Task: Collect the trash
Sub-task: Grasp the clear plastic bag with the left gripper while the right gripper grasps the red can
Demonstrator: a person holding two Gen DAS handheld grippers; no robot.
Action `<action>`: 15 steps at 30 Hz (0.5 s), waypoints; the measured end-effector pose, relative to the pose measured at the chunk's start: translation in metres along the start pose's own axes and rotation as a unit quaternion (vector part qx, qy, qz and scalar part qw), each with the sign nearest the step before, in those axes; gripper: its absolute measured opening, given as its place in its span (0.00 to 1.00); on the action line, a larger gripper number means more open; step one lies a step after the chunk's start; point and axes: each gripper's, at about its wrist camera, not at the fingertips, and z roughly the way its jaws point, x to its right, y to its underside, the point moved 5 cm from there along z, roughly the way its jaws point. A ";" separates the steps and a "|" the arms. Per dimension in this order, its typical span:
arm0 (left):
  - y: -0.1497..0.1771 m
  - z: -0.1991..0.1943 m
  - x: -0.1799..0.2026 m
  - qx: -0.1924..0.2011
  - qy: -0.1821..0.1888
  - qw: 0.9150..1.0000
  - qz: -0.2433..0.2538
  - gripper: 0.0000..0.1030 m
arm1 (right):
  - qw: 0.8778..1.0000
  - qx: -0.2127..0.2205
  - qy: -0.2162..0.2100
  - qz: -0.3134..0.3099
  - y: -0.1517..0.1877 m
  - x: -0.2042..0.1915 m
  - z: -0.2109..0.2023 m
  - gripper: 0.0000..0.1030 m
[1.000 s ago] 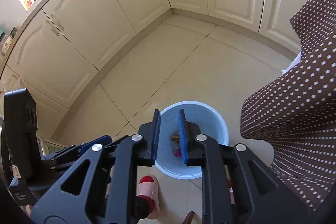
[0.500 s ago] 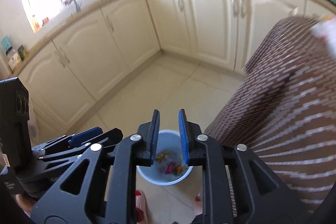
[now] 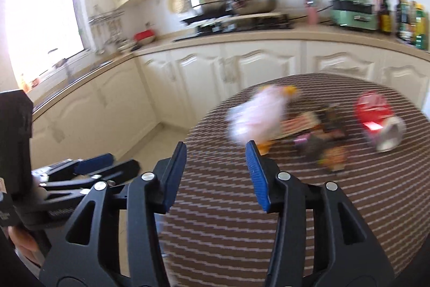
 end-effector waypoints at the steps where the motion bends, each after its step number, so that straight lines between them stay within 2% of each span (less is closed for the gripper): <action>1: -0.004 0.004 0.009 0.000 0.001 1.000 0.005 0.74 | 1.000 0.005 0.017 0.005 -0.004 0.019 -0.005 0.47; 5: -0.021 0.025 0.040 0.001 0.001 1.000 0.024 0.76 | 0.997 0.020 0.075 0.023 -0.016 0.085 -0.021 0.56; 8: -0.032 0.045 0.047 -0.008 -0.003 1.000 0.022 0.77 | 0.992 0.029 0.110 0.046 -0.026 0.132 -0.030 0.59; 11: -0.042 0.067 0.052 -0.018 0.002 1.000 0.012 0.77 | 0.988 0.029 0.129 0.080 -0.033 0.177 -0.030 0.63; 15: -0.052 0.099 0.060 -0.035 -0.002 0.999 0.020 0.77 | 0.984 0.007 0.122 0.133 -0.033 0.226 -0.013 0.65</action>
